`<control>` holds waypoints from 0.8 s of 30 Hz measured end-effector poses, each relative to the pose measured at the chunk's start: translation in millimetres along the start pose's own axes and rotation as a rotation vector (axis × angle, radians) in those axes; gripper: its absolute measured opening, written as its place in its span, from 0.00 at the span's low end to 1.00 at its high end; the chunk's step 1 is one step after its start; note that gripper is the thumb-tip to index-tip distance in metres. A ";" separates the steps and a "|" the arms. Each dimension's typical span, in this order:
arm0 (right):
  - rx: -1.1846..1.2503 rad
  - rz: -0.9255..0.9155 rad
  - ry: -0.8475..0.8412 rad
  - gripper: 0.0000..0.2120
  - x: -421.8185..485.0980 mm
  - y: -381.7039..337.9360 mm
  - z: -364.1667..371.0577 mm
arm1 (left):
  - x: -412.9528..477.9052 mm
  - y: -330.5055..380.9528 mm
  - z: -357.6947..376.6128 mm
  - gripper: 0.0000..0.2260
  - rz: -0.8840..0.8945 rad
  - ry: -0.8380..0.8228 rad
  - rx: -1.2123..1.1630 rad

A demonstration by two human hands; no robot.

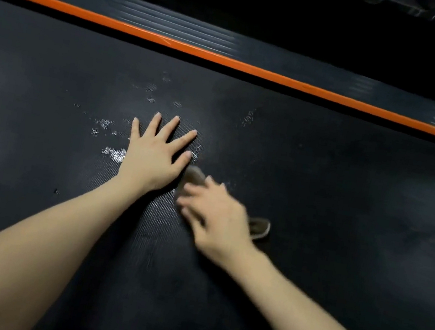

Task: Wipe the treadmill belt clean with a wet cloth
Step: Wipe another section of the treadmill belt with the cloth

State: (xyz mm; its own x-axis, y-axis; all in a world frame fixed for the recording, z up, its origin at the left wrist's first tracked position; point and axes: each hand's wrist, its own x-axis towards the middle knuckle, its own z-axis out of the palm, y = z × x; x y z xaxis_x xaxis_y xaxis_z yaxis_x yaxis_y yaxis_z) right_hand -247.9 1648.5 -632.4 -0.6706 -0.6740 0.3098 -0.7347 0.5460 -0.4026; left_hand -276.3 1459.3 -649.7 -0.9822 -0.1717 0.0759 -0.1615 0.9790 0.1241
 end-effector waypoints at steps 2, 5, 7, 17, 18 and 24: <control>0.011 -0.079 -0.089 0.12 -36.0 -7.1 -13.8 | -0.5 -0.9 0.3 0.25 0.006 0.003 -0.003; -0.110 0.071 -0.060 0.12 -85.5 41.0 -50.6 | -3.3 -1.7 -4.2 0.24 0.007 0.006 -0.046; -0.174 0.294 0.017 0.13 -113.2 71.6 -80.9 | -12.0 0.0 -11.4 0.27 0.000 0.037 -0.087; 0.056 0.036 -0.172 0.17 -92.4 -73.6 -10.0 | -109.3 -10.3 -24.5 0.29 0.113 -0.012 -0.011; 0.080 0.003 -0.229 0.19 -101.2 -65.6 -18.9 | -114.8 -16.8 -24.0 0.29 0.109 -0.024 0.011; 0.010 0.180 -0.350 0.15 -198.0 25.0 -116.9 | -134.5 -34.6 -14.8 0.29 0.102 -0.057 0.016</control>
State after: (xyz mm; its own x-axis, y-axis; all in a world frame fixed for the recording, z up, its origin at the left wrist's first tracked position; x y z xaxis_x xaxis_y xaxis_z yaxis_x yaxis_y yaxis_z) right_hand -145.5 1853.7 -603.1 -0.7120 -0.6977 -0.0784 -0.6061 0.6672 -0.4330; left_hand -137.2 1446.9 -649.6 -0.9975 -0.0645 0.0304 -0.0611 0.9929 0.1025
